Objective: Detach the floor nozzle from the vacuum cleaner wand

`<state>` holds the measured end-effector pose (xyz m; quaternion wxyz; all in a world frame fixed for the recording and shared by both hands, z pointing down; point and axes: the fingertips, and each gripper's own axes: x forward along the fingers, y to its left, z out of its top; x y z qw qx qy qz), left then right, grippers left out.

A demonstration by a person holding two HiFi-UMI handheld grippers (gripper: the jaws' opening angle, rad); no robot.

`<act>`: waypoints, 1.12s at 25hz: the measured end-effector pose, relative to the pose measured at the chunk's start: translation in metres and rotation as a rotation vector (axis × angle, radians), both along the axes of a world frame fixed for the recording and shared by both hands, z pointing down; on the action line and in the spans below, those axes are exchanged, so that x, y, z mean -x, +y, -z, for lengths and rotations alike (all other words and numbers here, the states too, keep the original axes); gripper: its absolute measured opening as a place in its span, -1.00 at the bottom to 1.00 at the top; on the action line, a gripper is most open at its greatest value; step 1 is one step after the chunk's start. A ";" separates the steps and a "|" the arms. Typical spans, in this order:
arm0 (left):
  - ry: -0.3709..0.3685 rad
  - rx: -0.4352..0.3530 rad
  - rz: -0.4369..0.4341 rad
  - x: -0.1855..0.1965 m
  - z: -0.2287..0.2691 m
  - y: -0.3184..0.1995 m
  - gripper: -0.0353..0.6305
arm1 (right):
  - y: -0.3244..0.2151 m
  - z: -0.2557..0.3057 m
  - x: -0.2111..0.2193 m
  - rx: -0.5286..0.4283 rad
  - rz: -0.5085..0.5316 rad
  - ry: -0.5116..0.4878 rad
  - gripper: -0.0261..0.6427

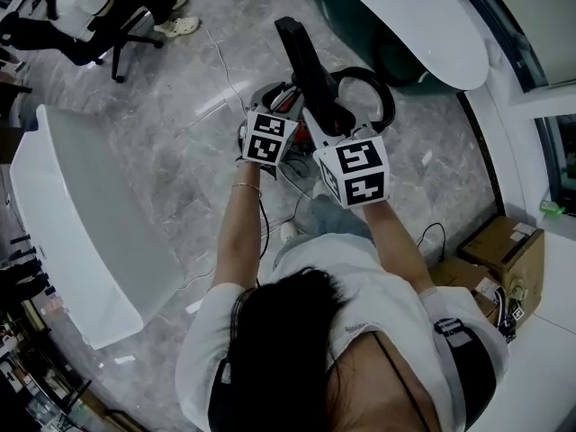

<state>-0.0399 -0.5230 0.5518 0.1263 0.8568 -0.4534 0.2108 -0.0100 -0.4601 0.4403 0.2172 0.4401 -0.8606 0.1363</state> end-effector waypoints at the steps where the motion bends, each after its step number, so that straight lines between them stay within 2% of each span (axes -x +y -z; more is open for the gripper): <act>1: 0.004 0.002 0.003 0.000 -0.001 0.000 -0.39 | 0.000 0.000 -0.001 -0.014 -0.006 0.009 -0.54; 11: 0.020 0.015 -0.002 -0.007 -0.002 0.003 -0.38 | 0.003 0.007 -0.004 -0.114 -0.036 -0.001 -0.54; 28: 0.027 0.029 0.004 -0.008 -0.005 0.002 -0.38 | 0.001 0.014 -0.002 -0.169 -0.068 -0.082 -0.54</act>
